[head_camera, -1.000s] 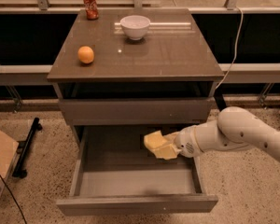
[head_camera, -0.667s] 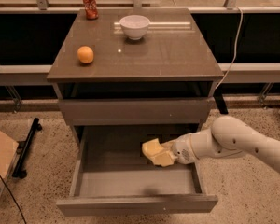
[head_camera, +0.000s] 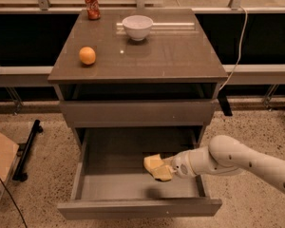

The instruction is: Place sponge into middle drawer

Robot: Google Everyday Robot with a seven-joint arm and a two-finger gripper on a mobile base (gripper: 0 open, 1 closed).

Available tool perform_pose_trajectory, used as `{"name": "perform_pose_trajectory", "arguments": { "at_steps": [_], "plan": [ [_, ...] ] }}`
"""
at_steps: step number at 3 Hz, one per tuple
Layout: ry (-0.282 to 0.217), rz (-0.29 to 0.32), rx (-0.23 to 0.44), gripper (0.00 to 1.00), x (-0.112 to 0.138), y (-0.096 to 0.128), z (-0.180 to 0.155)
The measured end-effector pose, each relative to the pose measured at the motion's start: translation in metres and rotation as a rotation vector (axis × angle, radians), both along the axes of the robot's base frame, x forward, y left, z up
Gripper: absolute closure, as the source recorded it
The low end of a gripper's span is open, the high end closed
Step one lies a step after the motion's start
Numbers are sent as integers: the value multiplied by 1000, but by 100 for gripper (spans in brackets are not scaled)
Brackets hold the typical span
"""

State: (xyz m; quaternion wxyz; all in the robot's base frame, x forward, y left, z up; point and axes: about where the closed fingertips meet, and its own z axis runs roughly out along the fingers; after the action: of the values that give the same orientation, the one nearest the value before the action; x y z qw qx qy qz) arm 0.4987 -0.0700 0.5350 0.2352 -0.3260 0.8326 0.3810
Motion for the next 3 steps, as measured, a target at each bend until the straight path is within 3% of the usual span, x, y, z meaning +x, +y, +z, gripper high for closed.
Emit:
{"name": "perform_pose_trajectory", "arguments": {
  "at_steps": [2,3],
  "plan": [
    [118,-129,11,98,-6,0,-66],
    [154,-197,-2,84,-4,1,-92]
  ]
}}
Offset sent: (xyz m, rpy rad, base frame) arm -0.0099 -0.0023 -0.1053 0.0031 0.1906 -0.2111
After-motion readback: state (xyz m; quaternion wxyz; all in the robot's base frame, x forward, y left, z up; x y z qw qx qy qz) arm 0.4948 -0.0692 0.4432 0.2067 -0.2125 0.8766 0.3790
